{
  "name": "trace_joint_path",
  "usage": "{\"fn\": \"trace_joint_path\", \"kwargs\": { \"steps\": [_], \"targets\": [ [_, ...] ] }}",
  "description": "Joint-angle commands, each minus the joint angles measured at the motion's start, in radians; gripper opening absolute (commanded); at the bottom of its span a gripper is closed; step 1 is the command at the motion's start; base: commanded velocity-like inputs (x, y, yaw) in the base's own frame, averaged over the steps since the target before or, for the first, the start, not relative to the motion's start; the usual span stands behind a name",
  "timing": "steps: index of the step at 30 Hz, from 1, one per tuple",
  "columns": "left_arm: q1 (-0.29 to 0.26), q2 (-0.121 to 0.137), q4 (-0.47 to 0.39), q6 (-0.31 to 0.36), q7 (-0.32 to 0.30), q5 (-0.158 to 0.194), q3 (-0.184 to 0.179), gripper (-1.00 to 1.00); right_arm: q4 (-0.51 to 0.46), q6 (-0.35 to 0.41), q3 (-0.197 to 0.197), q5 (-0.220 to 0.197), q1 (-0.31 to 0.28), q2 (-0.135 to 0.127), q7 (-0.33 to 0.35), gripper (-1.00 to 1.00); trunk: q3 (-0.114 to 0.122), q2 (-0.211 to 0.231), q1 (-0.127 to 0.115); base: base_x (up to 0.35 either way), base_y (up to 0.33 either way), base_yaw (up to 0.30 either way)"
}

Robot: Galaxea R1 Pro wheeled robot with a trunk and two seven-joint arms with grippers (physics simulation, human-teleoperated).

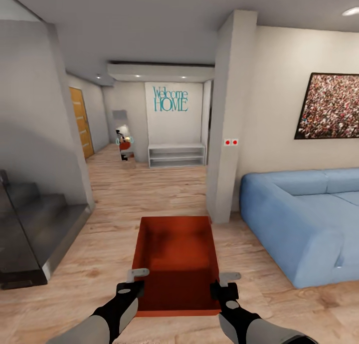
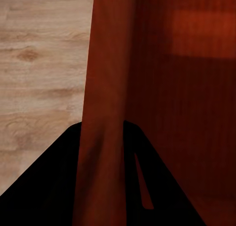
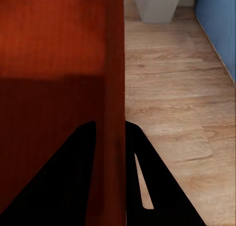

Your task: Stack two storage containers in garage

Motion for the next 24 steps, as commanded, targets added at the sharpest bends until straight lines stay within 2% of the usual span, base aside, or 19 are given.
{"fn": "trace_joint_path", "kwargs": {
  "steps": [1, 10, 16, 24],
  "targets": [
    [-0.001, 0.017, 0.0, 0.003, 0.009, 0.007, 0.011, -1.0, -0.001, -0.008, 0.006, -0.011, -0.001, 0.0, 0.0, -1.0, -0.001, -0.001, 0.0, 0.0, 0.0, 0.3],
    [-0.001, 0.017, 0.0, 0.002, 0.009, 0.007, 0.011, -1.0, -0.001, -0.008, 0.006, -0.011, -0.001, 0.0, 0.0, -1.0, -0.001, -0.001, 0.0, 0.01, 0.0, 0.3],
    [-0.001, 0.019, 0.0, 0.001, 0.008, 0.007, 0.011, -1.0, -0.001, -0.008, 0.006, -0.012, -0.001, 0.0, 0.0, -1.0, -0.001, -0.001, 0.0, 0.178, 0.0, 0.289],
    [-0.001, 0.019, 0.002, 0.0, 0.008, 0.007, 0.011, -1.0, -0.001, -0.008, 0.006, -0.013, -0.001, 0.0, 0.0, -1.0, -0.001, -0.001, 0.0, 0.312, 0.0, 0.045]
  ]
}}
